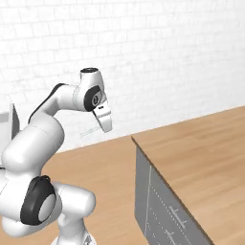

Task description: Take a straw from the drawer in front and place it inside the glass cup on the dining counter.

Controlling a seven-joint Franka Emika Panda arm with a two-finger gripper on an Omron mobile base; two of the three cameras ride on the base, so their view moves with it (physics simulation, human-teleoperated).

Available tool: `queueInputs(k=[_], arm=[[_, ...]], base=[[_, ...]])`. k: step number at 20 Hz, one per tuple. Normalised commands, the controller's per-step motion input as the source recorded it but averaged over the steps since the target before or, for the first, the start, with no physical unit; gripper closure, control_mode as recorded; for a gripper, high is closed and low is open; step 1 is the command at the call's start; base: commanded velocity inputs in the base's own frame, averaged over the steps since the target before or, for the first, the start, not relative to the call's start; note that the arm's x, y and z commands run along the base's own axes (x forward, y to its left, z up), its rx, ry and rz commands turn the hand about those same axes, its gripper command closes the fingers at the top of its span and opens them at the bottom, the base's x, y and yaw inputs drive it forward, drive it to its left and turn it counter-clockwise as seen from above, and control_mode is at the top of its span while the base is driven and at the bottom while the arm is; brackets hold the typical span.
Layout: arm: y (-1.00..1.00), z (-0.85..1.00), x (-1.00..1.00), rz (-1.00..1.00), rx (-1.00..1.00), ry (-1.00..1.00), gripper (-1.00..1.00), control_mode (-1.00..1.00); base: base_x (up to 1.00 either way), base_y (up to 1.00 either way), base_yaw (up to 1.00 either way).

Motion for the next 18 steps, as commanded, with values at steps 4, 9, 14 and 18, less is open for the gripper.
queueInputs(k=[4,9,14,18], arm=[[0.00,0.00,0.00,0.00,0.00,0.00,1.00,1.00],[0.00,0.00,0.00,0.00,0.00,0.00,1.00,1.00],[0.00,0.00,0.00,0.00,0.00,0.00,1.00,1.00],[0.00,0.00,0.00,0.00,0.00,0.00,1.00,1.00]], base=[[1.00,0.26,-0.45],[1.00,0.35,-0.27],[1.00,0.24,-0.17],[1.00,0.16,-0.13]])
